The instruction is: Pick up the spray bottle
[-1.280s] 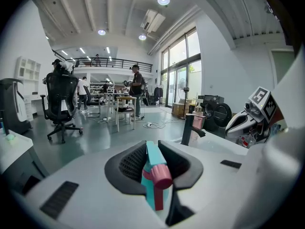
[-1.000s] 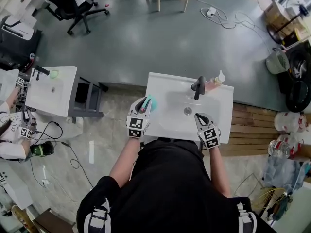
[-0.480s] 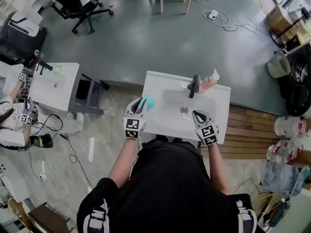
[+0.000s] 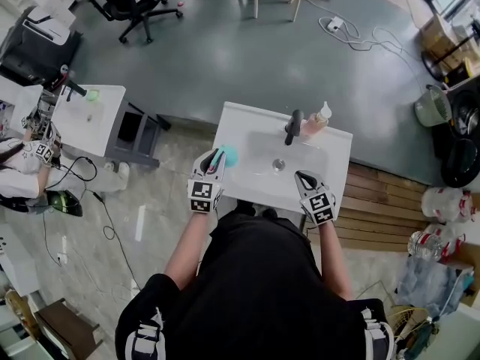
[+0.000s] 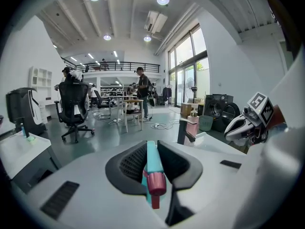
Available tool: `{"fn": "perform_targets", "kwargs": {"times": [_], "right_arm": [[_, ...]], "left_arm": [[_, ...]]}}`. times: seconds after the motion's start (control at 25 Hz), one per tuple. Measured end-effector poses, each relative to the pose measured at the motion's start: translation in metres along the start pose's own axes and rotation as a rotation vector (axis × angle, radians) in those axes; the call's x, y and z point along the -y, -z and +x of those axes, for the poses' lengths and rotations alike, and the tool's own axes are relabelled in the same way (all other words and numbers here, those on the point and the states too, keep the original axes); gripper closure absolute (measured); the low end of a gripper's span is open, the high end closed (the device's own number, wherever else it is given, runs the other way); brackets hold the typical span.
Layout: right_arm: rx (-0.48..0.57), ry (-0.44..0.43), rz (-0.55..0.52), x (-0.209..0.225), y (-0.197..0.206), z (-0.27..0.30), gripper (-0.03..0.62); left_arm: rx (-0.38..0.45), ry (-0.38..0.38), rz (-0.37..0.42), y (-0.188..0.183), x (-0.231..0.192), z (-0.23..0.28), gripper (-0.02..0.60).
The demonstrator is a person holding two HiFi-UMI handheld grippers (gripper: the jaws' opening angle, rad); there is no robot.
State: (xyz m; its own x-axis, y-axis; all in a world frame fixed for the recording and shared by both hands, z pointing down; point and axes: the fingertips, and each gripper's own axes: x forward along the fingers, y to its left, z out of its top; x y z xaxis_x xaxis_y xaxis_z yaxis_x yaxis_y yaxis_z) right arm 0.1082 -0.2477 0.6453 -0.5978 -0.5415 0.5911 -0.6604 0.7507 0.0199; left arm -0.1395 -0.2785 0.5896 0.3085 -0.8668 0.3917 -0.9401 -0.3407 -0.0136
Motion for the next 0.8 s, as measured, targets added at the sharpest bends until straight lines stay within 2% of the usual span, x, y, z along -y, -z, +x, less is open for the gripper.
{"fn": "perform_targets", "kwargs": {"times": [0.4, 0.8], "right_arm": [[0.027, -0.063, -0.002, -0.009, 0.019, -0.025, 0.577], [0.039, -0.082, 0.015, -0.008, 0.046, -0.054, 0.577]], "left_arm": [[-0.013, -0.024, 0.012, 0.0, 0.038, -0.026, 0.5], [-0.017, -0.034, 0.017, 0.002, 0.078, -0.045, 0.502]]}}
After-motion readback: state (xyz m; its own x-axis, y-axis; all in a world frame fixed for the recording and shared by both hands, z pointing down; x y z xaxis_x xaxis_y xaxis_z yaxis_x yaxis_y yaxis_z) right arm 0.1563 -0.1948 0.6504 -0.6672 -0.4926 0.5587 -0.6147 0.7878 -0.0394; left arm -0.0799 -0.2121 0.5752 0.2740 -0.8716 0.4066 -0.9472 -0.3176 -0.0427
